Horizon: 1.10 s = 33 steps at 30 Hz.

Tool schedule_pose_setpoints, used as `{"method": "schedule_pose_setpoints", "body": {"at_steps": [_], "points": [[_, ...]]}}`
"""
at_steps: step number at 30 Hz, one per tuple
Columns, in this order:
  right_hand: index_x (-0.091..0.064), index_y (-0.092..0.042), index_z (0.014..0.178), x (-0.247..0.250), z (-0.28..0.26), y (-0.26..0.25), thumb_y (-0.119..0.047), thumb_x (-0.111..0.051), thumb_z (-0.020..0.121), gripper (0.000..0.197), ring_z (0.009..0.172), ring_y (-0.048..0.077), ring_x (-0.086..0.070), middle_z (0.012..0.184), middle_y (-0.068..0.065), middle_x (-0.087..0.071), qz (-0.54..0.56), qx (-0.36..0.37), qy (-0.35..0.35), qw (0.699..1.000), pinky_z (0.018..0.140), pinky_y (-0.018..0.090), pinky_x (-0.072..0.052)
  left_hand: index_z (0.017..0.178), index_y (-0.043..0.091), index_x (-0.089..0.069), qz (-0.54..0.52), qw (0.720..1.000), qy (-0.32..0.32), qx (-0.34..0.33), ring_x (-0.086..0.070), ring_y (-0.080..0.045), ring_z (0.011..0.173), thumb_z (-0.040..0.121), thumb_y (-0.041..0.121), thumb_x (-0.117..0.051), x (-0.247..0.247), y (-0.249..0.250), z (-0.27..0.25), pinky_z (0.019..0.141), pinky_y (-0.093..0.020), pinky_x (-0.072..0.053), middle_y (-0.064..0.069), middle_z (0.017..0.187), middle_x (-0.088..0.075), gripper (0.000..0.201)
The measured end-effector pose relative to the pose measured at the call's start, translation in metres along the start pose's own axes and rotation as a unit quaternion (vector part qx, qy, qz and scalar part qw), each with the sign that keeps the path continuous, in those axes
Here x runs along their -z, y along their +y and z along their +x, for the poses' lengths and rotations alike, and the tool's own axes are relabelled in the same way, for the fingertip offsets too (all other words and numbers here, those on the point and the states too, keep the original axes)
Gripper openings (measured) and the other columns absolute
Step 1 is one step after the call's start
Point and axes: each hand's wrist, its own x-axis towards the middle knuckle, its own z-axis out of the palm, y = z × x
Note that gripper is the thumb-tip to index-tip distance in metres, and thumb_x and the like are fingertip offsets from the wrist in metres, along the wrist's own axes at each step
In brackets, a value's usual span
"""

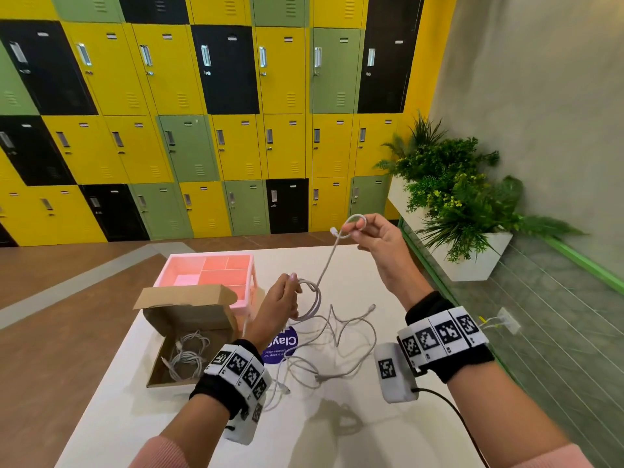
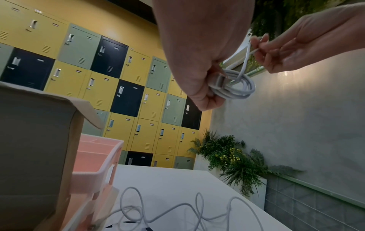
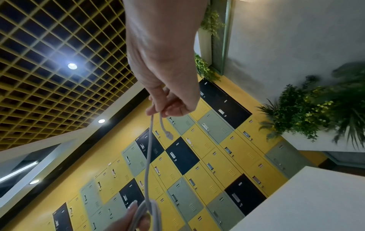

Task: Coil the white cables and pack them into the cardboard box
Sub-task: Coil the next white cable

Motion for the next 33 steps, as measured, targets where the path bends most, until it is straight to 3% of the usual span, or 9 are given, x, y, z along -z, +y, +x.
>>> {"method": "schedule_pose_setpoints", "body": {"at_steps": [4,11,14,17,19,21,24,28,33], "points": [[-0.048,-0.019,0.079,0.003,0.000,0.012,0.009,-0.049,0.090,0.031,0.088,0.013,-0.061,0.086,-0.002,-0.070,0.010,-0.016,0.052,0.998,0.068,0.025,-0.038,0.103,0.014,-0.053,0.061,0.997,-0.024,-0.035,-0.039,-0.009,0.054,0.102,0.031,-0.036,-0.003,-0.003,-0.005,0.052,-0.023,-0.039,0.011,0.061,-0.050,0.025],[-0.047,-0.018,0.078,0.021,0.010,0.012,0.011,-0.046,0.091,0.032,0.087,0.013,-0.060,0.088,0.001,-0.068,0.070,-0.044,0.120,0.989,0.066,0.023,-0.037,0.089,0.006,-0.061,0.110,0.992,-0.007,-0.067,-0.043,-0.005,0.053,0.103,0.023,-0.037,-0.001,-0.006,-0.003,0.053,-0.025,-0.042,0.013,0.059,-0.051,0.033],[-0.049,-0.018,0.081,0.024,0.012,0.021,0.009,-0.047,0.091,0.029,0.094,0.019,-0.061,0.088,-0.002,-0.068,0.057,-0.061,0.149,0.985,0.067,0.023,-0.039,0.084,0.013,-0.057,0.144,0.987,-0.021,-0.073,-0.046,-0.017,0.057,0.103,0.027,-0.036,-0.001,-0.010,-0.001,0.055,-0.036,-0.042,-0.006,0.066,-0.054,0.032],[-0.049,-0.019,0.080,0.025,0.010,0.029,0.006,-0.048,0.092,0.028,0.092,0.015,-0.061,0.087,-0.004,-0.068,0.040,-0.078,0.181,0.980,0.068,0.023,-0.041,0.080,0.021,-0.054,0.157,0.984,-0.042,-0.066,-0.047,-0.019,0.057,0.103,0.032,-0.036,0.000,-0.013,-0.003,0.057,-0.040,-0.044,-0.010,0.066,-0.051,0.030],[-0.049,-0.019,0.079,0.026,0.008,0.033,0.006,-0.049,0.092,0.028,0.088,0.010,-0.060,0.087,-0.005,-0.067,0.031,-0.089,0.192,0.977,0.068,0.023,-0.041,0.084,0.016,-0.055,0.150,0.984,-0.070,-0.058,-0.048,-0.016,0.060,0.100,0.033,-0.043,-0.001,-0.011,-0.006,0.061,-0.044,-0.049,-0.007,0.068,-0.052,0.026],[-0.049,-0.020,0.079,0.027,0.008,0.039,0.006,-0.048,0.092,0.029,0.086,0.007,-0.058,0.088,-0.006,-0.066,0.017,-0.104,0.196,0.975,0.068,0.023,-0.041,0.089,0.008,-0.056,0.143,0.984,-0.088,-0.063,-0.049,-0.012,0.063,0.095,0.033,-0.054,-0.001,-0.009,-0.009,0.061,-0.039,-0.051,-0.004,0.072,-0.056,0.027],[-0.051,-0.017,0.083,0.028,0.007,0.048,0.007,-0.048,0.091,0.025,0.081,0.009,-0.055,0.092,-0.004,-0.063,-0.004,-0.124,0.194,0.973,0.067,0.023,-0.043,0.091,0.001,-0.055,0.116,0.986,-0.093,-0.074,-0.049,-0.010,0.064,0.093,0.030,-0.058,-0.001,-0.004,-0.010,0.057,-0.032,-0.049,-0.008,0.074,-0.056,0.029],[-0.048,-0.011,0.088,0.026,-0.001,0.061,0.004,-0.047,0.094,0.016,0.074,0.012,-0.054,0.088,0.004,-0.054,-0.015,-0.166,0.167,0.972,0.065,0.022,-0.048,0.092,0.000,-0.055,0.060,0.993,-0.057,-0.083,-0.046,-0.016,0.062,0.097,0.024,-0.054,-0.001,0.003,-0.010,0.055,-0.034,-0.046,-0.005,0.070,-0.050,0.024],[-0.049,-0.012,0.088,0.017,-0.019,0.075,0.006,-0.050,0.093,0.018,0.074,0.016,-0.060,0.089,0.011,-0.064,-0.059,-0.163,0.040,0.984,0.064,0.021,-0.051,0.095,-0.001,-0.052,-0.001,0.996,-0.053,-0.065,-0.034,-0.012,0.057,0.099,0.022,-0.048,-0.004,0.009,-0.010,0.052,-0.026,-0.042,-0.001,0.067,-0.037,0.024]]}}
